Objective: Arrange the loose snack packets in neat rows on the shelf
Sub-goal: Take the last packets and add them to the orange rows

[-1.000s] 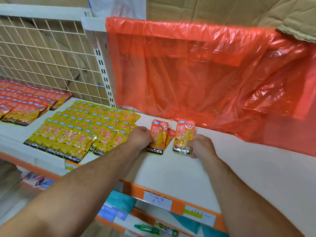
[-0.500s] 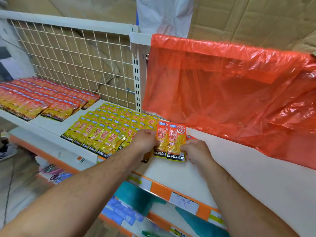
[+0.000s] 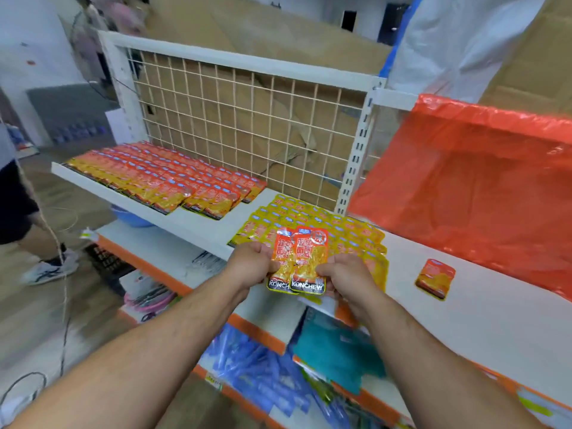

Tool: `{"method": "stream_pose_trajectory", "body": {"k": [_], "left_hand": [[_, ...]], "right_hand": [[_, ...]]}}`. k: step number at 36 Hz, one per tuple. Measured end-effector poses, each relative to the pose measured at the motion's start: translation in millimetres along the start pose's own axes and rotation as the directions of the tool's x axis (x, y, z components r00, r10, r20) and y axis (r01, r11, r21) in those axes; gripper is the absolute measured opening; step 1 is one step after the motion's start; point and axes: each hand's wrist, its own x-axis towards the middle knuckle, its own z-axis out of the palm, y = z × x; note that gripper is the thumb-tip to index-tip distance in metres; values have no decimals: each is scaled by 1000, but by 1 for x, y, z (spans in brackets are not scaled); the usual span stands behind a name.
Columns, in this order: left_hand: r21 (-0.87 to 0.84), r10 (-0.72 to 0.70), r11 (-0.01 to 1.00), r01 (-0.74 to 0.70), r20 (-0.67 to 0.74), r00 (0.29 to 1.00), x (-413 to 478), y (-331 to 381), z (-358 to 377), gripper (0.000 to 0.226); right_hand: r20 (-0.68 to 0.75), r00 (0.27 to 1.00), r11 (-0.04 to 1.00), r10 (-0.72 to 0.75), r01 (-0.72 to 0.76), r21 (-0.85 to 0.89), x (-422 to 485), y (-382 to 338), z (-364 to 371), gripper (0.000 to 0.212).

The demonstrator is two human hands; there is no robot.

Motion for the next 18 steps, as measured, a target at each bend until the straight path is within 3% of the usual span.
{"method": "stream_pose_trajectory", "body": {"k": [8, 18], "left_hand": [[-20, -35, 999, 34, -63, 997, 4, -20, -99, 20], [-62, -54, 997, 45, -141, 989, 40, -23, -159, 18]], "right_hand": [[90, 996, 999, 0, 3, -41, -3, -24, 94, 22], [153, 986, 992, -62, 78, -102, 37, -53, 160, 14]]}}
